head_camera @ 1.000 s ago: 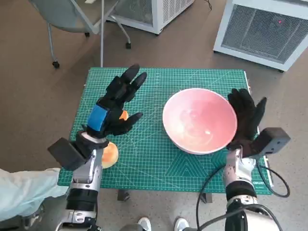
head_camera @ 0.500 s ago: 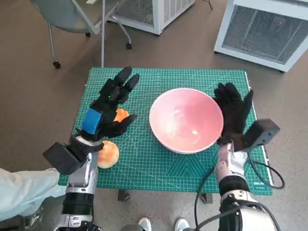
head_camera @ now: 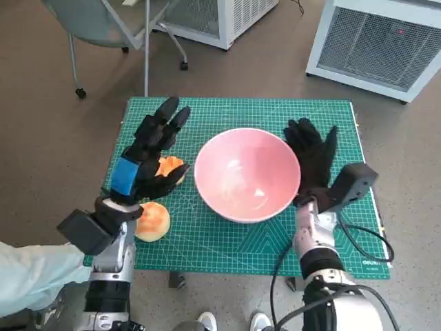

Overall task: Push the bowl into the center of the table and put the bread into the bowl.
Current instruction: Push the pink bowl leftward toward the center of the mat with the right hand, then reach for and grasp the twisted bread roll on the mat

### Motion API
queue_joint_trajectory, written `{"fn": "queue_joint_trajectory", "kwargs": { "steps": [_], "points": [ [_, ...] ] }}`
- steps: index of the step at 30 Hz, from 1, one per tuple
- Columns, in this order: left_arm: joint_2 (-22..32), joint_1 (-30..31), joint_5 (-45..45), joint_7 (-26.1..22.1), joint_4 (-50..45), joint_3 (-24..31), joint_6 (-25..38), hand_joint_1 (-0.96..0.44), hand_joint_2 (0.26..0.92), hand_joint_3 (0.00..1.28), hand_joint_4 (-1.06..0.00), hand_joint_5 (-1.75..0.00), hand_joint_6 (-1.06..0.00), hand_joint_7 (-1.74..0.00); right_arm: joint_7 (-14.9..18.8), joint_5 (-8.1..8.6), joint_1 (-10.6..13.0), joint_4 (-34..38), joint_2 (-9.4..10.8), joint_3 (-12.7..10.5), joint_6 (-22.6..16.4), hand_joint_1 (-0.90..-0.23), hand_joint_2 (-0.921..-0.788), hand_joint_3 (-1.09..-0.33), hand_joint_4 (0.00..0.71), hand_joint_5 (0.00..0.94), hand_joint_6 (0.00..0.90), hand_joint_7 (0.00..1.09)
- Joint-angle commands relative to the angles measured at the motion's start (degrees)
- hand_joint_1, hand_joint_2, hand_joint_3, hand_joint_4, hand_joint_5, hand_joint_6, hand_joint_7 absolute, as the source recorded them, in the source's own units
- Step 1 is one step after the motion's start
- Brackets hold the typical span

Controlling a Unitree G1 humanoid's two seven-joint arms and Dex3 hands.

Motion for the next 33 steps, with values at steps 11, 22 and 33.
{"fn": "queue_joint_trajectory", "kwargs": {
  "steps": [11,22,33],
  "points": [
    [0.9,1.6,-0.4,0.5,-1.3,0.4,0.2,-0.57,0.921,0.36,-0.27,0.0,-0.19,-0.17,1.4,-0.53,-0.4,0.3,-0.7,-0.3,0.4,-0.544,-0.921,-0.799,0.265,0.004,0.276,0.34],
    [0.7,0.1,-0.6,0.6,0.5,0.4,0.3,-0.57,0.921,0.36,-0.27,0.0,-0.2,-0.16,4.6,0.58,-0.9,-4.0,-1.1,-0.4,-8.8,-0.559,-0.921,-0.799,0.256,0.0,0.268,0.33],
    [0.8,-1.8,-1.7,0.0,1.4,0.6,1.1,-0.57,0.921,0.37,-0.26,0.0,-0.21,-0.15,11.9,-0.36,2.5,-13.5,-1.2,4.0,-20.4,-0.607,-0.921,-0.734,0.257,0.005,0.256,0.36]
  ]
}}
